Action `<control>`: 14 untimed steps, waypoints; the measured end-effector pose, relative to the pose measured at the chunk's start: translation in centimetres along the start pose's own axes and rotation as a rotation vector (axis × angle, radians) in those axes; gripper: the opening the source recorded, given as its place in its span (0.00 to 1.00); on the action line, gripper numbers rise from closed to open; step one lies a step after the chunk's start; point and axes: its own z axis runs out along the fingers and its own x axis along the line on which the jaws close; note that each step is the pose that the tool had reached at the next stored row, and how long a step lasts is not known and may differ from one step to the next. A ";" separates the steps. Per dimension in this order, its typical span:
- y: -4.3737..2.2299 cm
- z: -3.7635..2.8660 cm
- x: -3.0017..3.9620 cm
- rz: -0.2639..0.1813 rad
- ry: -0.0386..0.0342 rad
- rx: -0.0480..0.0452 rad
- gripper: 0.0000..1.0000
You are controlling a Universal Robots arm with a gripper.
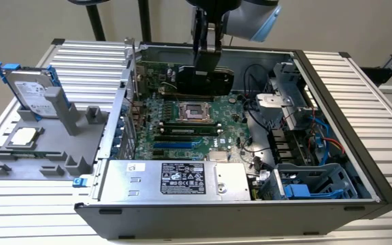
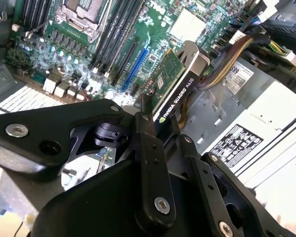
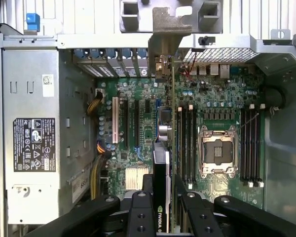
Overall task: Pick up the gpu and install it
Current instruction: 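Insert the gpu into the slot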
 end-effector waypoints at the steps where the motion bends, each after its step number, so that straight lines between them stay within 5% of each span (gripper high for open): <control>1: 0.00 0.00 0.00 0.000 -0.0001 0.0000 0.00; 14: -0.47 0.06 -0.01 -0.001 0.0000 0.0000 0.00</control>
